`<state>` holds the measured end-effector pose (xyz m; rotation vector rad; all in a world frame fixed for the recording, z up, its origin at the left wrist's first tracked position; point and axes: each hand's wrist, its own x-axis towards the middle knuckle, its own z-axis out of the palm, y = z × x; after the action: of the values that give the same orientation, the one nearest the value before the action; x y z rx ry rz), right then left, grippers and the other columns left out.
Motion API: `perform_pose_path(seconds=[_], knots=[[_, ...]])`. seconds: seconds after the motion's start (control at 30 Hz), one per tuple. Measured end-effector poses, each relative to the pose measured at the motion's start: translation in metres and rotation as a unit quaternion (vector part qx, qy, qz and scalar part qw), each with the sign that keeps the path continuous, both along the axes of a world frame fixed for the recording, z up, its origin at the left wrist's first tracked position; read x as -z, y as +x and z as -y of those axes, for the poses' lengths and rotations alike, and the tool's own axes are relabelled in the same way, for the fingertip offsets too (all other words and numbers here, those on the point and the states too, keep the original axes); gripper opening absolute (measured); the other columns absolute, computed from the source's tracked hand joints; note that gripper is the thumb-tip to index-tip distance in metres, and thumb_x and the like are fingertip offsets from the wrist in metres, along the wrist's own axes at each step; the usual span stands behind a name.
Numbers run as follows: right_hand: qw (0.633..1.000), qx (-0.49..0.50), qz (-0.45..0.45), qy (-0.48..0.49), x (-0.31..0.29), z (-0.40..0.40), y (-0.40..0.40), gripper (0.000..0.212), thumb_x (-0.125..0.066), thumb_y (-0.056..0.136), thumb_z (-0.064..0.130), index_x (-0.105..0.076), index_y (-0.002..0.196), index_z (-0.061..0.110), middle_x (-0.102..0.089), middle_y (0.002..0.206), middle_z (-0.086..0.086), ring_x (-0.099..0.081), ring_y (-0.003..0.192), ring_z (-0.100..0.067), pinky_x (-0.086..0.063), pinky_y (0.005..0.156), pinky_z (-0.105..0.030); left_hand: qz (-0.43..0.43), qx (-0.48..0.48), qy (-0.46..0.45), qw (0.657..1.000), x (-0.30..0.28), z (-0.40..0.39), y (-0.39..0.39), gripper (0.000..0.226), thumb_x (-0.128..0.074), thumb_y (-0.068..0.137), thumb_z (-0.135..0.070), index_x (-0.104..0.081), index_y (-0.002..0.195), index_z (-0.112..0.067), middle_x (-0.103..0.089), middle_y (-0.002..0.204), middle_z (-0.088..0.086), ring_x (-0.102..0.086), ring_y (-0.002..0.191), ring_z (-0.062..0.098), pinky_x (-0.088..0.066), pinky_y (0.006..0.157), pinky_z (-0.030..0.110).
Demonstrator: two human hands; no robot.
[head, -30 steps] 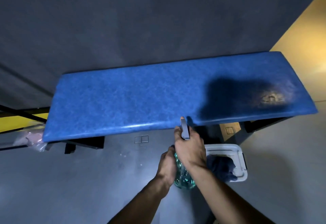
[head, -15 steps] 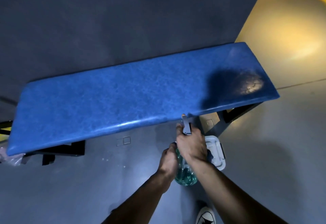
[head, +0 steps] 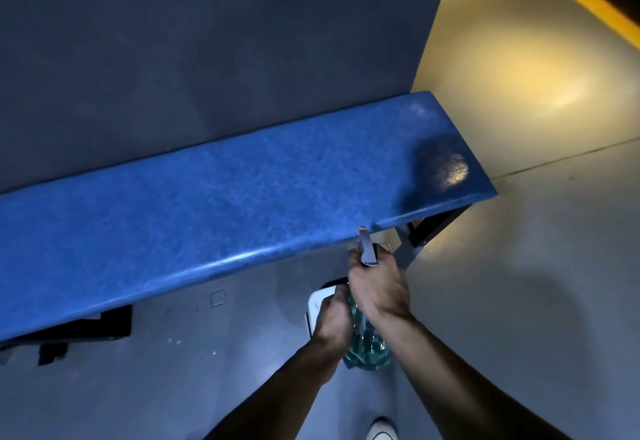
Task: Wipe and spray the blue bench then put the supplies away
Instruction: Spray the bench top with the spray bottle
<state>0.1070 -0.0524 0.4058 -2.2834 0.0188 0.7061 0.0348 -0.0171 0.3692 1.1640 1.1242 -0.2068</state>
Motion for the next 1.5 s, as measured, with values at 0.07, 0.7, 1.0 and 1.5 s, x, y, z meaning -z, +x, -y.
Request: perform_pose_path(seconds=[0.07,0.7,1.0,1.5], knots=[[1.000,0.022,0.012,0.005,0.000,0.009,0.015,0.032,-0.046,0.097,0.051,-0.065,0.109,0.028,-0.071,0.110,-0.009,-0.065,0.108,-0.039,-0.054,0.090,-0.042,0.007,-0.003,-0.016,1.000,0.002,0.007,0.016,0.045,-0.027,0.107,-0.032,-0.065,0.099,-0.009,-0.072,0.080,0.005,-0.070,0.065,0.010,-0.049,0.054,0.019],[0.998,0.044,0.035,-0.007,0.028,0.095,0.136,0.040,-0.044,0.098,0.056,-0.060,0.125,0.032,-0.070,0.119,-0.013,-0.063,0.113,-0.040,-0.051,0.093,-0.042,-0.019,-0.058,-0.018,0.998,0.045,0.090,0.149,0.045,-0.040,0.102,-0.027,-0.058,0.123,0.008,-0.065,0.087,0.015,-0.060,0.060,0.019,-0.043,0.044,0.019],[0.991,0.130,0.030,-0.006,0.044,0.131,0.167,0.042,-0.049,0.094,0.059,-0.065,0.107,0.022,-0.072,0.109,-0.012,-0.066,0.106,-0.039,-0.054,0.094,-0.046,0.014,0.004,-0.031,0.999,0.056,0.124,0.181,0.045,-0.037,0.106,-0.029,-0.065,0.124,0.002,-0.069,0.120,0.025,-0.068,0.093,0.031,-0.052,0.073,0.029],[0.986,0.075,0.135,0.059,0.035,0.187,0.118,0.033,-0.065,0.092,0.031,-0.059,0.068,0.008,-0.063,0.061,-0.005,-0.061,0.059,-0.023,-0.046,0.057,-0.031,0.094,0.146,0.216,0.961,0.063,0.118,0.134,0.035,-0.048,0.095,-0.039,-0.071,0.093,-0.014,-0.074,0.097,0.009,-0.066,0.096,0.023,-0.050,0.089,0.039]])
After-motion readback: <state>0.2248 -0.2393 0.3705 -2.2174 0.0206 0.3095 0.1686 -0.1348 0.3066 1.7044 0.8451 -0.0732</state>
